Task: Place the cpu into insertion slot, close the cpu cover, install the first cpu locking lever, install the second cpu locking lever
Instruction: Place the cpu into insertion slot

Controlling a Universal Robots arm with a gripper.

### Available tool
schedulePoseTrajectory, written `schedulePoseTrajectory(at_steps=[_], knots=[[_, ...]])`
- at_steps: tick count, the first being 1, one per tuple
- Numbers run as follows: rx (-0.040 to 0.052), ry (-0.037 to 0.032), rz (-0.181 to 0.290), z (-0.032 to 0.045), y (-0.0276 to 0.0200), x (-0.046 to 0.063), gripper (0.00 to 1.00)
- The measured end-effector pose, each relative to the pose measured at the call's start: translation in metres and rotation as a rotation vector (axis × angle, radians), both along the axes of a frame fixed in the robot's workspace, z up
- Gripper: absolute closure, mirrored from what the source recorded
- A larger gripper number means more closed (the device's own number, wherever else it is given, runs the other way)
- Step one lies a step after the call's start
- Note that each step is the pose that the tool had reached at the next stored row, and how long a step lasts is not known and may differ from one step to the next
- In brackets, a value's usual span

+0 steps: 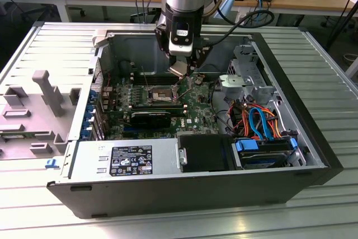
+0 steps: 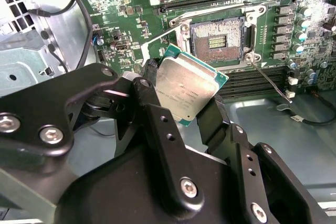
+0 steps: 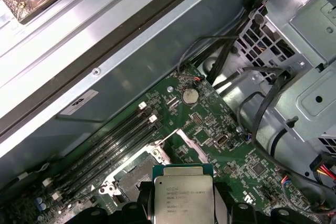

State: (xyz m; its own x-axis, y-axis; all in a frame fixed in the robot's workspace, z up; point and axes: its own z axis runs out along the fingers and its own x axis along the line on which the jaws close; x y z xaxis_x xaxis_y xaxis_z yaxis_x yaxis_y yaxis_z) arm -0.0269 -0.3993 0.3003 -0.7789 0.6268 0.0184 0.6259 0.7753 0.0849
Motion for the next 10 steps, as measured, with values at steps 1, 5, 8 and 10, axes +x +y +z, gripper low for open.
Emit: schedulePoseTrajectory(at_steps=[1, 5, 8, 10], knots=[[-0.0001, 0.0000, -0.002, 0.0000, 0.0000, 0.0000, 0.45], [0.0000, 0.0000, -0.010, 0.0000, 0.0000, 0.0000, 0.45], [0.0000, 0.0000, -0.015, 0.0000, 0.0000, 0.0000, 0.45], [0.0000, 0.0000, -0.018, 0.0000, 0.0000, 0.0000, 0.45]])
